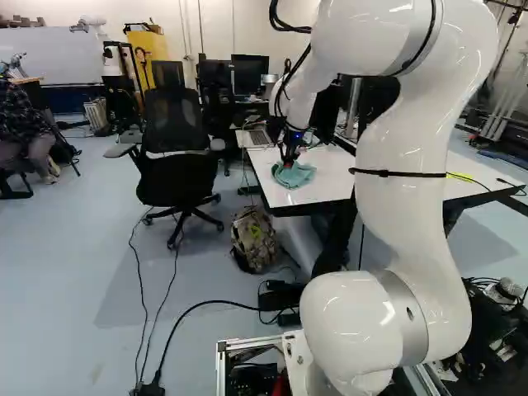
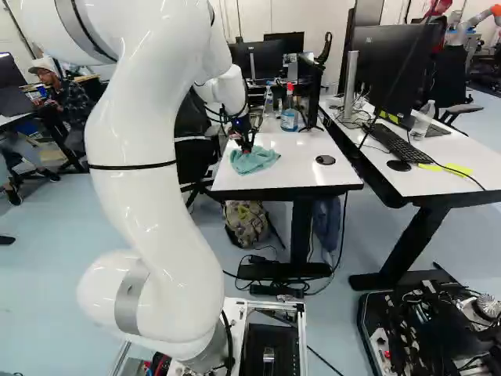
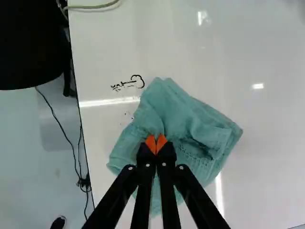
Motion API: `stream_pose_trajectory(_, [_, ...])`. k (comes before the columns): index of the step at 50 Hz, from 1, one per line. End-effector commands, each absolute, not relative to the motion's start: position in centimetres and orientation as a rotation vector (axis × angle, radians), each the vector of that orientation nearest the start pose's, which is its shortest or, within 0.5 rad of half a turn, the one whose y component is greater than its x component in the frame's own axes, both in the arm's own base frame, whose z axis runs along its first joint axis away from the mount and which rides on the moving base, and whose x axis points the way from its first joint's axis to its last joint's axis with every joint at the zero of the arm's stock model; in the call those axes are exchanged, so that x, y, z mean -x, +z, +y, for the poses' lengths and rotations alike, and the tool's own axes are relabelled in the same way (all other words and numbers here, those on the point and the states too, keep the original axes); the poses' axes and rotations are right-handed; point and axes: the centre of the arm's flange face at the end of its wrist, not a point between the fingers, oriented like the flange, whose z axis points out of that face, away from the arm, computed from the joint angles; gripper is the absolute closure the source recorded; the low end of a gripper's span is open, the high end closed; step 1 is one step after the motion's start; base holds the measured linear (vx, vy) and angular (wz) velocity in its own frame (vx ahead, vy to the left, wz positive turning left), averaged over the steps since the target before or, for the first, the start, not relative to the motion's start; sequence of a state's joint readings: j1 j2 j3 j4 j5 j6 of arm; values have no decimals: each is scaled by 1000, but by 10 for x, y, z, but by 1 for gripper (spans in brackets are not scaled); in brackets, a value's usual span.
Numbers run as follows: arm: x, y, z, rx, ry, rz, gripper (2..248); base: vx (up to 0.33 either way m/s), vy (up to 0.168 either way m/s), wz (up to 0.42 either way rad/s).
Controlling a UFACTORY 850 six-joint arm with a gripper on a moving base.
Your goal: Clean the table with the green towel
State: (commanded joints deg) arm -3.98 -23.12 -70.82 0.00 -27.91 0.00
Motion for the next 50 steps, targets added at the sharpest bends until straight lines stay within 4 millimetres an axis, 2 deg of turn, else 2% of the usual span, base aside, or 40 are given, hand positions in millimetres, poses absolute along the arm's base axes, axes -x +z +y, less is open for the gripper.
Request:
stream_pose_trajectory(17, [-586, 462, -74, 3111, -533, 197, 229, 0, 0, 0])
stream_pose_trajectory(26, [-590, 462, -89, 3112, -539, 234, 229, 0, 0, 0])
stream_pose_trajectory(38, [-609, 462, -88, 3109, -561, 223, 229, 0, 0, 0])
stream_pose_trajectory(50, [-628, 461, -74, 3104, -581, 183, 229, 0, 0, 0])
